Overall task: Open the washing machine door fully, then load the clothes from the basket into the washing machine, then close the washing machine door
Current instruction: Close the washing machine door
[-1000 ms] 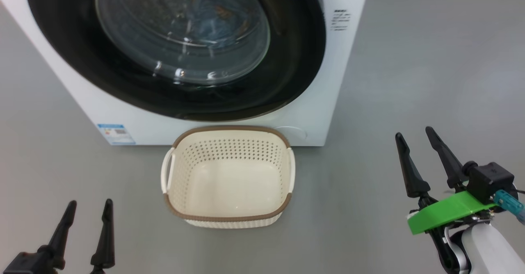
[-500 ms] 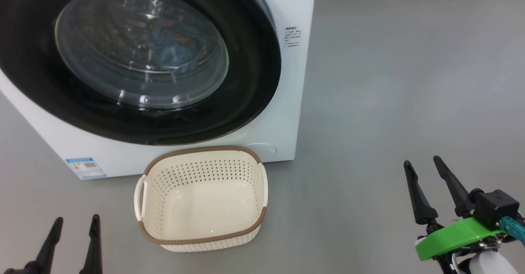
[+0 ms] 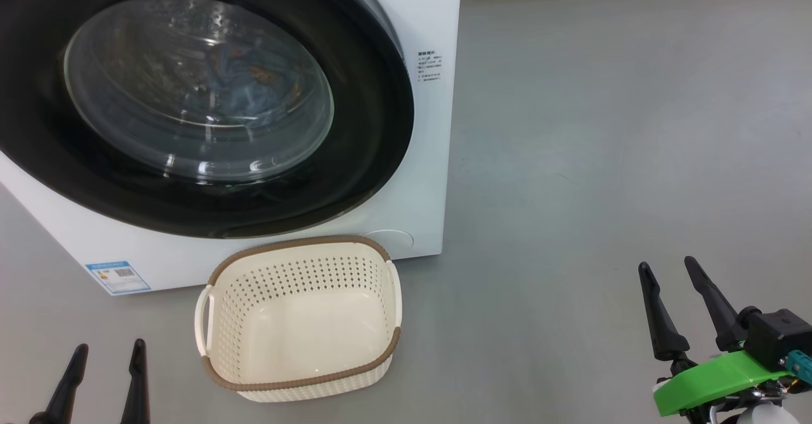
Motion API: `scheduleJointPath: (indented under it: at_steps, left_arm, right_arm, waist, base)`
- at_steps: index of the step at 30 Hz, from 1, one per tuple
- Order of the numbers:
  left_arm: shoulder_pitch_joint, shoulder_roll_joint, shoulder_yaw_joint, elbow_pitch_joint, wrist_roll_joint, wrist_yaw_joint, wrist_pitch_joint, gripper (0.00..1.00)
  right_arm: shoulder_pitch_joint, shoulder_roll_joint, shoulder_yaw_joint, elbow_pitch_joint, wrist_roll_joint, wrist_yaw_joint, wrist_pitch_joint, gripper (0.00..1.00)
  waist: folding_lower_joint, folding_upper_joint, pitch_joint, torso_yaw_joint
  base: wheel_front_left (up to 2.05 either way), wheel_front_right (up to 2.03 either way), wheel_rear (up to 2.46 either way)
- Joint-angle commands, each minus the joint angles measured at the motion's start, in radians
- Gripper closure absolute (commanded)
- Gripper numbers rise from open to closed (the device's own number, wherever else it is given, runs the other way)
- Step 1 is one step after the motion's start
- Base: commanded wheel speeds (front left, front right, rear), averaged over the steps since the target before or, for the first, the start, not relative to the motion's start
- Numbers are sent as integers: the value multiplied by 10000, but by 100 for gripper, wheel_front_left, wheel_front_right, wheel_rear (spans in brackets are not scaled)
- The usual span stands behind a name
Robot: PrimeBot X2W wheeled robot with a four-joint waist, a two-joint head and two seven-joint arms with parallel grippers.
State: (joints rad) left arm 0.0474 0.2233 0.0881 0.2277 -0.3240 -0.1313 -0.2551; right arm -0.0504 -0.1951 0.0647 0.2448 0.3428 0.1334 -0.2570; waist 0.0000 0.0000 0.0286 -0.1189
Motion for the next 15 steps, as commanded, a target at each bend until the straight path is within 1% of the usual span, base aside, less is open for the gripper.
scheduleJointPath:
  at_steps: [1, 15]
  left_arm:
    - [-174, 158, 388, -251, 61, 6, -67, 0]
    - [-179, 116, 401, -300, 86, 6, -67, 0]
  right_arm:
    - [-55, -125, 176, -274, -99, -27, -48, 0]
    - [-36, -106, 114, -318, -136, -27, -48, 0]
  waist:
    - [0, 0, 3, -9]
    - [0, 0, 43, 33]
  base:
    - [0, 0, 0]
    - [0, 0, 0]
